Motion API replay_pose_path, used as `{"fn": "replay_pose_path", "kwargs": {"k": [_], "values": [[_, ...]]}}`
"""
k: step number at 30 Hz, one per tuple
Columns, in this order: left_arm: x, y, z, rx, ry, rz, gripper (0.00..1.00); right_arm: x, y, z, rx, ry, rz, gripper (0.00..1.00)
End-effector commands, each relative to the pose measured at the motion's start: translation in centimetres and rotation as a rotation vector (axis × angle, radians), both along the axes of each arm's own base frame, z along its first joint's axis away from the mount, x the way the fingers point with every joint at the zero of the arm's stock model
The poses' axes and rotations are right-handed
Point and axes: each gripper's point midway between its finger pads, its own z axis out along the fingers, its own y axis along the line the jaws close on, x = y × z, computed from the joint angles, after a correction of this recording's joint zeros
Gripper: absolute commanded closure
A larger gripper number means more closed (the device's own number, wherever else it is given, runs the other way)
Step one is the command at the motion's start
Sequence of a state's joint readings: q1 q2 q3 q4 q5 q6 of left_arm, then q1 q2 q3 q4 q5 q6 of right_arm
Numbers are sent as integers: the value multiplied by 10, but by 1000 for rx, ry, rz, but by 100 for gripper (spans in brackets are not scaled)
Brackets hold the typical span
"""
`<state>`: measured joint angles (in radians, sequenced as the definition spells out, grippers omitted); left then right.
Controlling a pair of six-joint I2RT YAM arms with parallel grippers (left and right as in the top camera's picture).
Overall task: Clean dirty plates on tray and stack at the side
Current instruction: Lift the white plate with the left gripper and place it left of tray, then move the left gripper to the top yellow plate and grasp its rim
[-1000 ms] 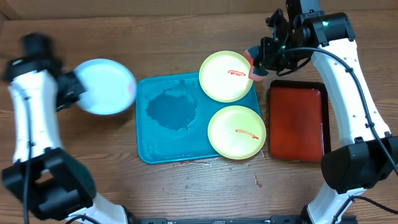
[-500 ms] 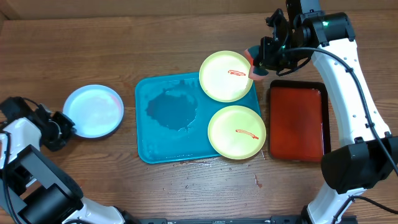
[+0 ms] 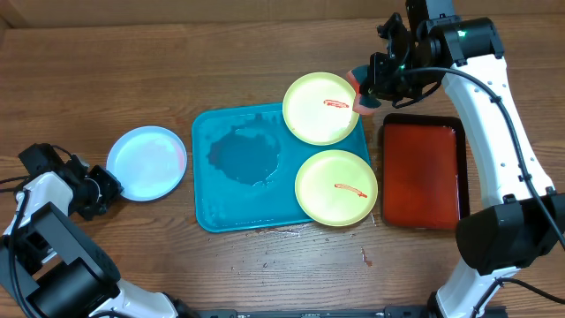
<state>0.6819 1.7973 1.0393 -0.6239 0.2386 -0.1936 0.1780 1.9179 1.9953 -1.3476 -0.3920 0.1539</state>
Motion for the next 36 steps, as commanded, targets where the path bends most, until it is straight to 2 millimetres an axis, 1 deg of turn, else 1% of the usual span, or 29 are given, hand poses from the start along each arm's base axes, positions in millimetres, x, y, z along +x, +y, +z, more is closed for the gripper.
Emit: {"fn": "replay_pose_path", "kwargs": {"k": [1,4,7,9,11,14,15,17,18,20,22,24,28,33,36], "values": [[5,0,13,26,-11,-39,66,1,0,10,6,-28,0,96],[17,-5,32,44,-23,-114,63,1,0,10,6,-29,0,96],[35,-12,62,87,-20,-189,61,1,0,10,6,-29,0,96],[49,-24,83,101,-35,-254,60,1,0,10,6,-29,0,96],[66,-44,104,112,-55,-319,60,1,0,10,6,-29,0,96],[93,-86,128,132,-106,-440,57,1,0,10,6,-31,0,96],[104,-108,136,137,-132,-489,55,1,0,10,7,-32,0,96],[120,-145,144,133,-178,-550,49,1,0,10,7,-32,0,96],[129,-169,148,115,-214,-583,46,1,0,10,7,-32,0,96],[142,-214,151,41,-276,-628,45,1,0,10,7,-32,0,96],[152,-263,149,-62,-326,-680,46,1,0,10,7,-32,0,96],[158,-294,138,-103,-321,-703,46,1,0,10,7,-32,0,96],[168,-348,107,-120,-256,-784,48,1,0,10,7,-32,0,96],[183,-385,63,-107,-160,-771,48,1,0,10,7,-31,0,96],[182,-393,38,-125,-104,-743,51,1,0,10,6,-30,0,96]]}}
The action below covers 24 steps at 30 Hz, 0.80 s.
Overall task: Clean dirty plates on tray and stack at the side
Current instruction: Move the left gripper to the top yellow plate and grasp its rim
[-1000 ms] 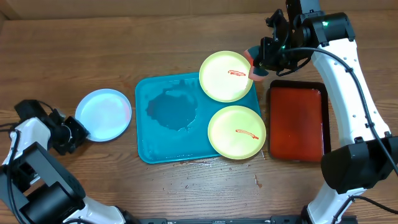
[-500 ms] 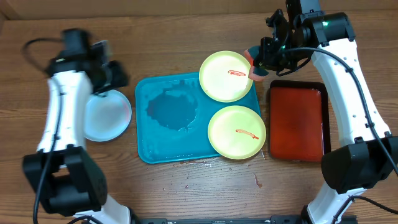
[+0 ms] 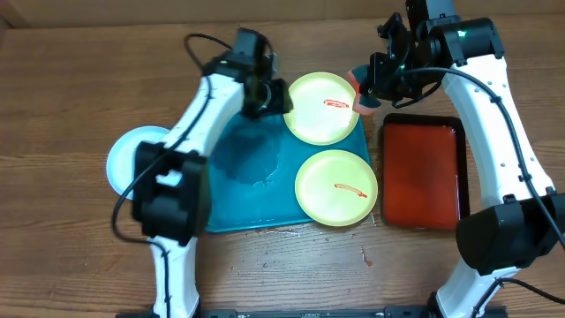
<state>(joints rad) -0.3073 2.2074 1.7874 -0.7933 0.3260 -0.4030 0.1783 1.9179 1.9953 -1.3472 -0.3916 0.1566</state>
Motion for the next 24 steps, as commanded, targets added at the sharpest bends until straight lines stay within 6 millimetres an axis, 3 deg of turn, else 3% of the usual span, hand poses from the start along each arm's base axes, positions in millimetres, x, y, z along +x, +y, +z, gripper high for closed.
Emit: {"fn": "replay_pose_path", "kwargs": {"k": [1,6,15,20,24], "values": [[5,-2,-19,8,55,75,55,1,0,10,6,-29,2,96],[5,-4,-31,12,69,72,72,1,0,10,5,-29,2,96],[10,-11,-39,29,40,62,78,1,0,10,5,-29,2,96],[11,-14,-39,27,31,57,94,1,0,10,5,-30,3,96],[12,-13,-37,24,25,60,96,1,0,10,5,-29,3,96]]}}
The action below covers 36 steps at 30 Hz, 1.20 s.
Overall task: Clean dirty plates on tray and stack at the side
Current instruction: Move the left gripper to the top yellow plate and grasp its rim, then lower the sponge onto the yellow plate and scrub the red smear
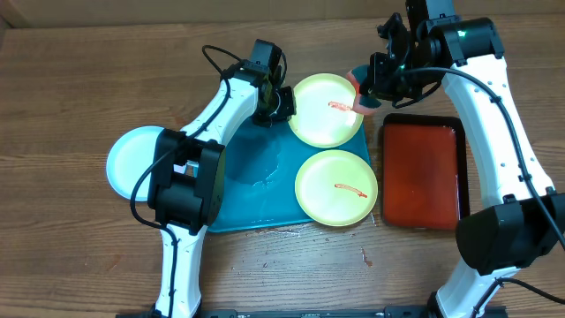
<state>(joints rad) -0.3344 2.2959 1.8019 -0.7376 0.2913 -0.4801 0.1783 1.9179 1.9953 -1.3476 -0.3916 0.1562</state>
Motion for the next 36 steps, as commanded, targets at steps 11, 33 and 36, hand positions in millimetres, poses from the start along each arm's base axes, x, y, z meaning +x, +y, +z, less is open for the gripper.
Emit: {"fn": "replay_pose_path", "kwargs": {"k": [11,33,36], "values": [[17,68,58,128,-95,-31,96,5,0,7,7,-36,2,96],[-86,144,9,369,286,-105,96,5,120,-74,14,88,91,96],[-92,146,-3,368,299,-101,96,2,130,-90,7,120,98,96]]}}
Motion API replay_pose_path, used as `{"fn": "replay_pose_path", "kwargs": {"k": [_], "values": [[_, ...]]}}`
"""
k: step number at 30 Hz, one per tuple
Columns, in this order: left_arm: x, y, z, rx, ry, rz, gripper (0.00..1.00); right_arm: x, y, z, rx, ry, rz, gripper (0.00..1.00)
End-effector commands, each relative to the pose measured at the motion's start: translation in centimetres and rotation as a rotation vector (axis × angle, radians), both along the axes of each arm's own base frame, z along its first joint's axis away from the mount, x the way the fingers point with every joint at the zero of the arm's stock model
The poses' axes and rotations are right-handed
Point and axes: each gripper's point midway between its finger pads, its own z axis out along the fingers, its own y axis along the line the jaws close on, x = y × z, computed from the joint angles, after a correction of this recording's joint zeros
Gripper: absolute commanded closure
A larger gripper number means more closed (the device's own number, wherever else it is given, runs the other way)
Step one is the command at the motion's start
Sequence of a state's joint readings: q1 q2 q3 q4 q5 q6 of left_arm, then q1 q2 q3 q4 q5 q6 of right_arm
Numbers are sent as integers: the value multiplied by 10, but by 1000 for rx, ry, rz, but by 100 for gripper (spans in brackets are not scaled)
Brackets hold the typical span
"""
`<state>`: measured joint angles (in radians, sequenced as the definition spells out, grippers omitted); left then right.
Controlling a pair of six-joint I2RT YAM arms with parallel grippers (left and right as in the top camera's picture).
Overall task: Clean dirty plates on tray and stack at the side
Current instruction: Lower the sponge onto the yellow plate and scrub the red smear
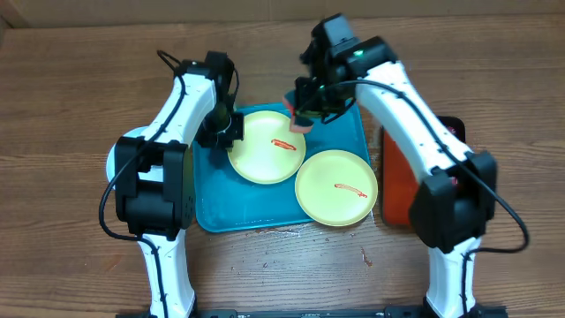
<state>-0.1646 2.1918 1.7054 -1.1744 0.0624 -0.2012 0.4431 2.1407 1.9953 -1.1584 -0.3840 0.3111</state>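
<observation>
On the teal tray [221,199] lie two yellow plates, each with a red smear. My left gripper [231,132] is shut on the left rim of the upper plate [260,155], which sits in the tray's middle. My right gripper [303,117] is shut on a pinkish sponge [300,124] held at that plate's far right rim, close to its smear [284,143]. The lower plate [335,190] rests on the tray's right front corner, untouched.
A pale blue plate [113,166] lies left of the tray, mostly under my left arm. A dark red tray [395,194] sits to the right, partly hidden by my right arm. Bare wooden table surrounds them.
The upper yellow plate has shifted left and nearer, from the tray's far right corner to its middle, with my left gripper on its rim. My right gripper with the sponge has moved left to the plate.
At first my left arm rested at the far left by the blue plate, while the right held the sponge beside the upper yellow plate. The left gripper then reached over the tray and came to that plate's left rim. Now the plate sits mid-tray with the sponge at it.
</observation>
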Motion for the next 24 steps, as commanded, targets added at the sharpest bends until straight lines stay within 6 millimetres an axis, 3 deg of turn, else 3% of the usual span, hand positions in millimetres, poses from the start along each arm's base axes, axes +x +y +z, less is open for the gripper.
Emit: {"fn": "replay_pose_path", "kwargs": {"k": [1,5,10,12,14,24], "values": [[-9,4,-6,17,5,-24,95,2,7,-12,-9,25,-25,96],[-10,3,-18,7,-2,-2,86,0,10,-25,-23,51,-19,96],[-16,-4,-33,-39,2,29,83,0,9,-29,-27,58,-19,96],[-20,-3,-39,-37,11,50,85,1,8,-30,-32,55,-21,96],[-22,-2,-43,-35,11,61,96,2,6,-31,-47,49,-27,96],[-21,7,-47,-39,7,80,96,3,10,-78,-118,106,-61,96]]}}
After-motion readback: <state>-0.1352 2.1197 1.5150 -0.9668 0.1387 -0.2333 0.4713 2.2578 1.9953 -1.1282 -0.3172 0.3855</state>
